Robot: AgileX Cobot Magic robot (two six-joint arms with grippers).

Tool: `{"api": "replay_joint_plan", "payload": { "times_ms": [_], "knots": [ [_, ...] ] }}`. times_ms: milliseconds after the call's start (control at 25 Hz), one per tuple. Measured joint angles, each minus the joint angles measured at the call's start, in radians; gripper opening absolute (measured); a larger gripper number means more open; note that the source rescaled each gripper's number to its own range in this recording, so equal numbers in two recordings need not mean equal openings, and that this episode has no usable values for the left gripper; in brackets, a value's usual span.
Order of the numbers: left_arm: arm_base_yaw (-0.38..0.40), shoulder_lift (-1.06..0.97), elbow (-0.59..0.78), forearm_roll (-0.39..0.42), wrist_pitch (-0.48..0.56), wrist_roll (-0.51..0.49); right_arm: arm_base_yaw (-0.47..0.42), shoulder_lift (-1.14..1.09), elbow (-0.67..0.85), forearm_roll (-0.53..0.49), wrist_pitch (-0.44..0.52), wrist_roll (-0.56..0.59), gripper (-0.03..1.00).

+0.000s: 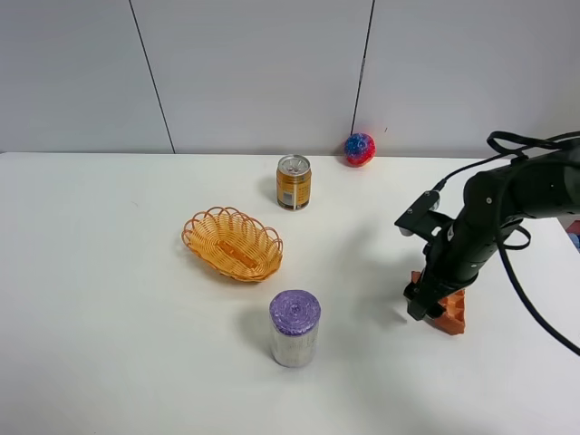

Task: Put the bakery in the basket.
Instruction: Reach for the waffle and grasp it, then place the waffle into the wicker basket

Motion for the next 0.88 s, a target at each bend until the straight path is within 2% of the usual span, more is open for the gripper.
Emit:
{"api": "replay_joint_plan", "payload": {
  "times_ms": [120,200,320,360,400,640,880],
  "knots": [
    [0.000,0.000,0.000,0.000,0.000,0.000,0.000,0.028,0.000,-0.006,-0.009,0.000,0.77],
    [0.000,0.000,0.000,0.000,0.000,0.000,0.000,0.037,0.000,-0.022,-0.017,0.000,0.66],
    [0.000,0.000,0.000,0.000,0.000,0.000,0.000,0.044,0.000,-0.065,-0.023,0.000,0.32],
    [0.000,0.000,0.000,0.000,0.000,0.000,-0.002,0.046,0.000,-0.077,-0.023,0.001,0.11],
    [0.000,0.000,0.000,0.000,0.000,0.000,-0.005,0.046,0.000,-0.083,-0.022,0.003,0.00],
    [0.000,0.000,0.000,0.000,0.000,0.000,-0.013,0.043,-0.003,-0.115,0.000,0.034,0.00],
    [0.000,0.000,0.000,0.000,0.001,0.000,-0.013,-0.060,-0.111,-0.037,0.008,0.071,0.00]
  ]
}}
